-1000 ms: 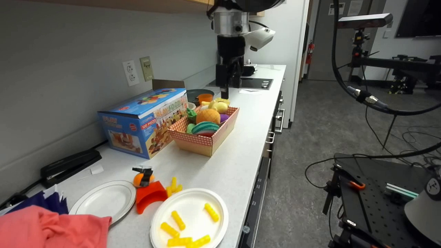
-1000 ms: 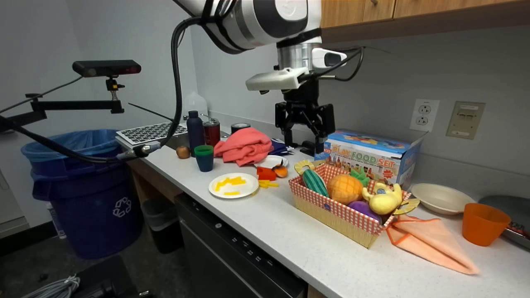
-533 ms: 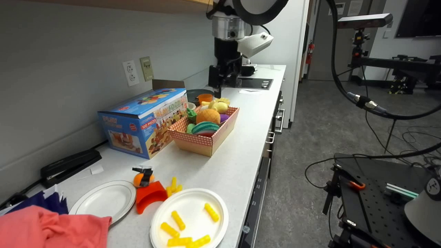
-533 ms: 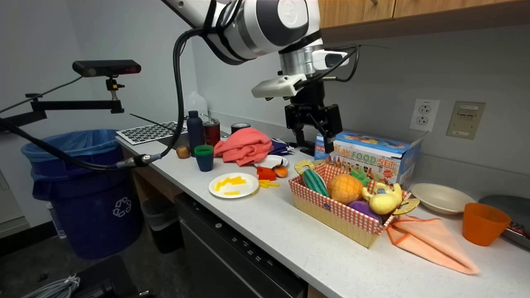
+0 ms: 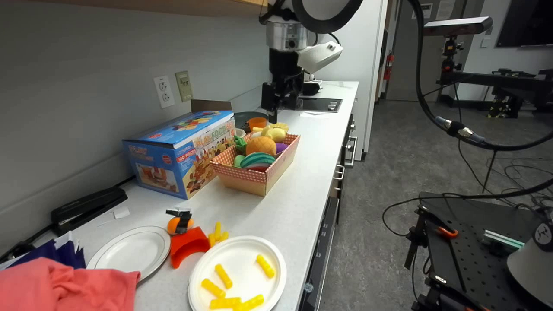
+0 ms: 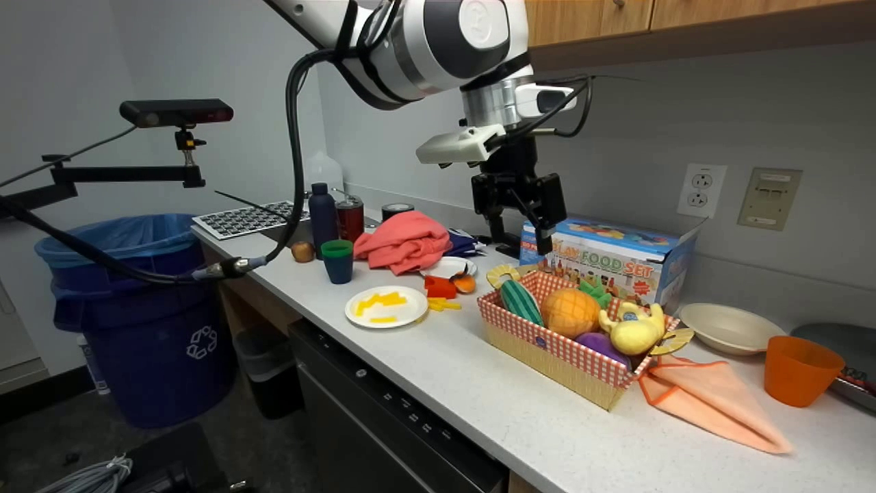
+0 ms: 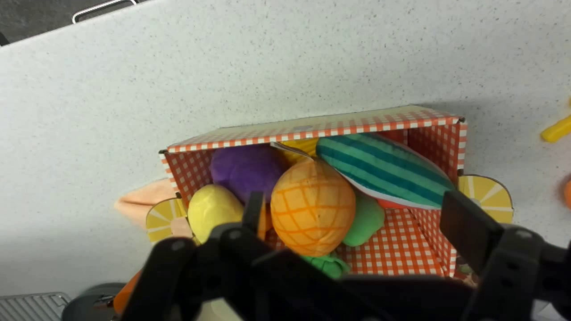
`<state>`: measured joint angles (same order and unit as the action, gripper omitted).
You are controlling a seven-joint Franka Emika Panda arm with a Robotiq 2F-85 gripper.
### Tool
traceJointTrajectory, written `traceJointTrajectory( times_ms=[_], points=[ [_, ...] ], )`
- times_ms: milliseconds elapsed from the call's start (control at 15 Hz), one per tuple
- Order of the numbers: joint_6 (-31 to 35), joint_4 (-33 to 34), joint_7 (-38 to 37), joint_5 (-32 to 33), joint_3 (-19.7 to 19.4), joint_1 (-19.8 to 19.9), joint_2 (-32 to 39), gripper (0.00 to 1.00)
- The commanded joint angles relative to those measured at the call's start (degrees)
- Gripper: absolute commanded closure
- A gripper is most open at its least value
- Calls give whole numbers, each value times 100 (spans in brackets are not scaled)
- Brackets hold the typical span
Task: Remove all the plush toys from the basket
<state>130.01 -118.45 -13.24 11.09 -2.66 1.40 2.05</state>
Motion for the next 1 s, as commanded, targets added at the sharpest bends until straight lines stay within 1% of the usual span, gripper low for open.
traceJointTrajectory(
  times_ms=[0, 67, 267, 467, 600, 933],
  points=[
    [184, 62, -114, 105, -5, 19, 103, 0],
    [376, 149, -78, 24, -14, 33, 254, 0],
    [1089, 433, -52, 60, -57, 35, 817, 0],
    [1429, 738, -81, 60, -159, -2, 1376, 0],
    [1507, 974, -194, 175, -292, -60, 1740, 0],
    [1397, 1465, -210, 54, -508, -80, 2358, 0]
  ],
)
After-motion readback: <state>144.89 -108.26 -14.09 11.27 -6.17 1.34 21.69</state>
